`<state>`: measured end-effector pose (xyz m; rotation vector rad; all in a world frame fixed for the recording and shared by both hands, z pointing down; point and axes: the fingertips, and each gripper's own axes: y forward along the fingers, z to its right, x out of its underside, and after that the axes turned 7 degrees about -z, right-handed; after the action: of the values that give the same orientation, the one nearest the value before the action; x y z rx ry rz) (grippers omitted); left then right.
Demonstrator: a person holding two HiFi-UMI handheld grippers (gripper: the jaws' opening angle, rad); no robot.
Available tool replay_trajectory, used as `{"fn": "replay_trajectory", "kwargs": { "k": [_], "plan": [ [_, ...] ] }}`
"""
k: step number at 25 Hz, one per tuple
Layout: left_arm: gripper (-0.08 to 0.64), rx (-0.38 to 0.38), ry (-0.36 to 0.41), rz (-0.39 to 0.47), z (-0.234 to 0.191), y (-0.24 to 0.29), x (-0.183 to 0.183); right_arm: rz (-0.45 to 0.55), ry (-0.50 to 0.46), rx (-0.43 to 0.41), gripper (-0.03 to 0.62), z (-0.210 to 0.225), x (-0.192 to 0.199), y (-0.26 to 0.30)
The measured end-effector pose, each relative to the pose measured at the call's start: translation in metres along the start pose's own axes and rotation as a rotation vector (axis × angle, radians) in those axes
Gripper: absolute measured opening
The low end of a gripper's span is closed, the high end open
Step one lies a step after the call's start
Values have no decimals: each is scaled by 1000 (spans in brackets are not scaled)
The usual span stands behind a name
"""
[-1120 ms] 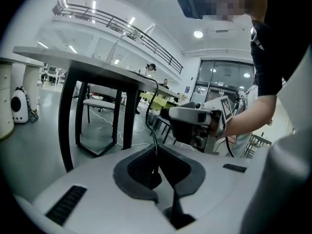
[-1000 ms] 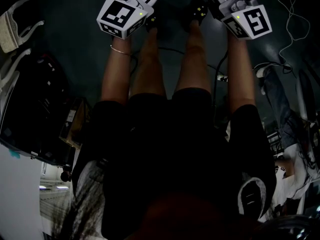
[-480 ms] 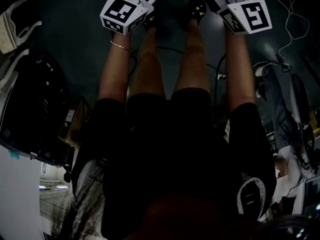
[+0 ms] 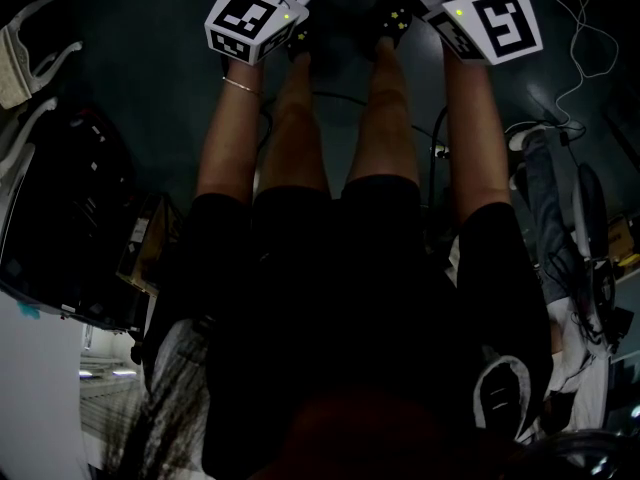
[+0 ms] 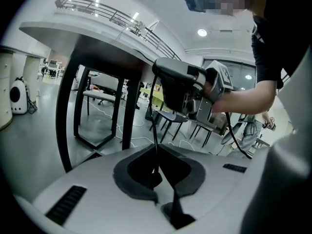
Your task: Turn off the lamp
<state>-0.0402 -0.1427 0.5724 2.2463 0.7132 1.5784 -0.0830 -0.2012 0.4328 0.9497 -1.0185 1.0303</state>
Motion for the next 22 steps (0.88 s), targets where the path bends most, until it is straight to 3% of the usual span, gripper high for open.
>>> {"fn": "replay_trajectory", "kwargs": {
  "k": [1, 9, 17, 22],
  "plan": [
    [23, 2, 1, 0, 0, 0, 0, 5, 3, -4, 38, -1, -1, 0],
    [23, -19, -2, 7, -2, -4, 1, -12, 24, -36, 29, -6, 2, 3],
    [23, -71, 40, -56, -10, -5, 15, -9, 39, -52, 26, -8, 1, 7],
    [25, -72, -24, -37, -18, -1, 13, -10, 46, -62, 25, -10, 2, 10]
  ]
}}
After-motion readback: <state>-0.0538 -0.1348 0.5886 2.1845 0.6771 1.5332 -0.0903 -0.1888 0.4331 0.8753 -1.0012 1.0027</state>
